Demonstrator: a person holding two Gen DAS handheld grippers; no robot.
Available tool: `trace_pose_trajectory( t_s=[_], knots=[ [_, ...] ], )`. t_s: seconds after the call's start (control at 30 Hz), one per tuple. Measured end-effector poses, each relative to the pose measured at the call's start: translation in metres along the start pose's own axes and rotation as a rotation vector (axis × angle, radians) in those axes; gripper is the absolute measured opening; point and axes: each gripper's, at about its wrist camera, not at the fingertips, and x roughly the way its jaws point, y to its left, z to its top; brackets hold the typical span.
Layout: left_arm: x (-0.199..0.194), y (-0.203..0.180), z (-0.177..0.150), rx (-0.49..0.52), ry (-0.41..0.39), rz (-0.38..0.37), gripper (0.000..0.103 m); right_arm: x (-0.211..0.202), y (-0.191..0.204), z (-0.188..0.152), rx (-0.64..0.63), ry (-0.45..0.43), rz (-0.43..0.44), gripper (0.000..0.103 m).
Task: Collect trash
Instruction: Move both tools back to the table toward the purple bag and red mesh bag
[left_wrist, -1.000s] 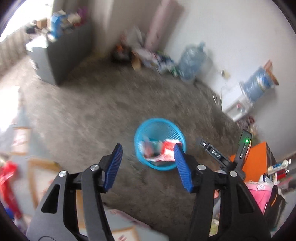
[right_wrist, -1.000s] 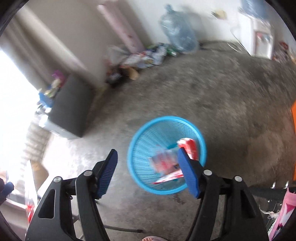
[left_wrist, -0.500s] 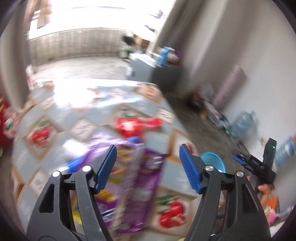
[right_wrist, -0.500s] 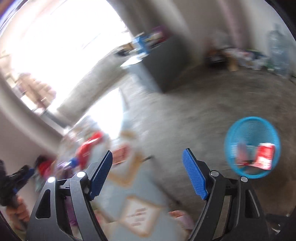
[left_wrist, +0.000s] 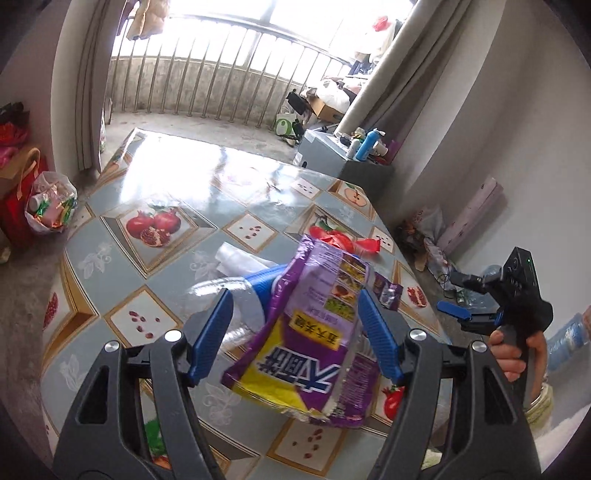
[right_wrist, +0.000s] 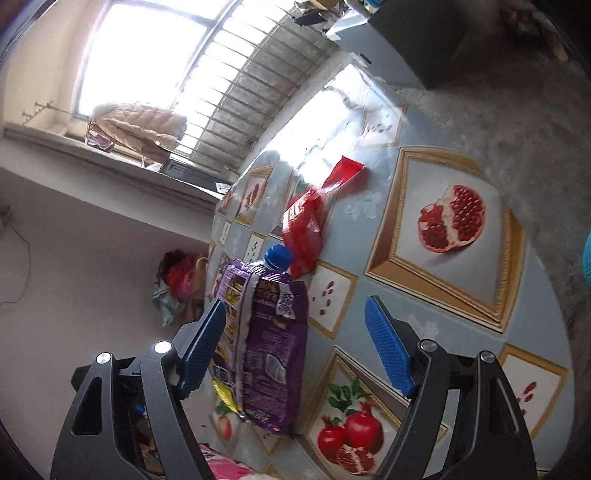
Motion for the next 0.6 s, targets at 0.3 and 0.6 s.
trace_pose_trajectory(
  t_s=[0.3, 0.6],
  knots=[
    [0.045, 0.011, 0.044, 0.007, 0.047, -0.109, 0.062, 0.041, 0.048, 0.038, -0.125, -0.019, -0.146, 0.074],
    [0.13, 0.036, 0.088, -0.101, 0.255, -0.225, 0.032, 0.08, 0.075, 0.068, -0.291, 0.034, -0.283, 0.07]
  ],
)
